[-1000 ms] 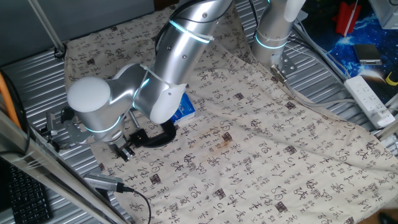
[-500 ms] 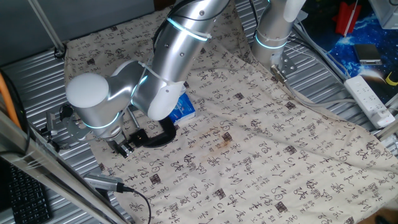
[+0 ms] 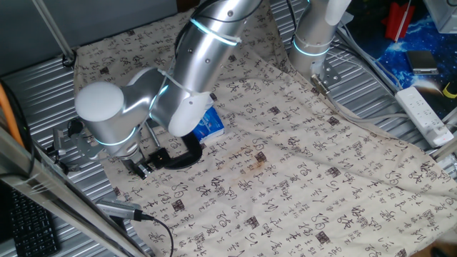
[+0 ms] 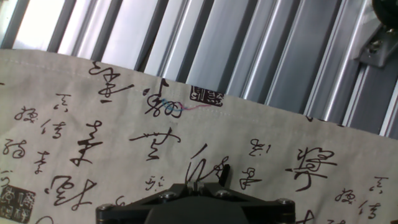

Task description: Turn the hands of a clock

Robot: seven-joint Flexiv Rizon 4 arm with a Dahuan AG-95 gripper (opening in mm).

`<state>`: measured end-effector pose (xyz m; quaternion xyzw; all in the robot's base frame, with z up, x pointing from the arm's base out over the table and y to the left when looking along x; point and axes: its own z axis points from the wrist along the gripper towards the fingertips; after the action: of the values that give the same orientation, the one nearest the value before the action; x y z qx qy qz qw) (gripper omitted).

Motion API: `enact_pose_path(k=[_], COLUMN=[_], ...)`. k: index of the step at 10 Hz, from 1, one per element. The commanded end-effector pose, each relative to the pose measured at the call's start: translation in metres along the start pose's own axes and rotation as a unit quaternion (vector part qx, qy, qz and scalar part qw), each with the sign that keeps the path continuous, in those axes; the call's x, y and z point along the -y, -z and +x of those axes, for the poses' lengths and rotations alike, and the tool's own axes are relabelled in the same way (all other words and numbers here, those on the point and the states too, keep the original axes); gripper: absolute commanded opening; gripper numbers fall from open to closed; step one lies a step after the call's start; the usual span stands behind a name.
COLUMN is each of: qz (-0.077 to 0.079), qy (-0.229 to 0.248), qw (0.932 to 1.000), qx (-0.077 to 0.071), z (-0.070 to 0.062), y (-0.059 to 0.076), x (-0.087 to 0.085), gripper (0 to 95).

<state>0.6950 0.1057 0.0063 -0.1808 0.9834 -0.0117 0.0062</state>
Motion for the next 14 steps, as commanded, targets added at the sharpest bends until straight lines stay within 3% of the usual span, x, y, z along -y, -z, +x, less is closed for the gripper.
enact_pose_path(k=[1, 14], qz=[0.000, -0.001], qy=[0.001, 0.023], qw=[1.0000, 0.9997], qx=[0.000, 0.001], z=[0.001, 0.000], y=[0.000, 0.001], x=[0.001, 0.023], gripper=[0.0, 0.0])
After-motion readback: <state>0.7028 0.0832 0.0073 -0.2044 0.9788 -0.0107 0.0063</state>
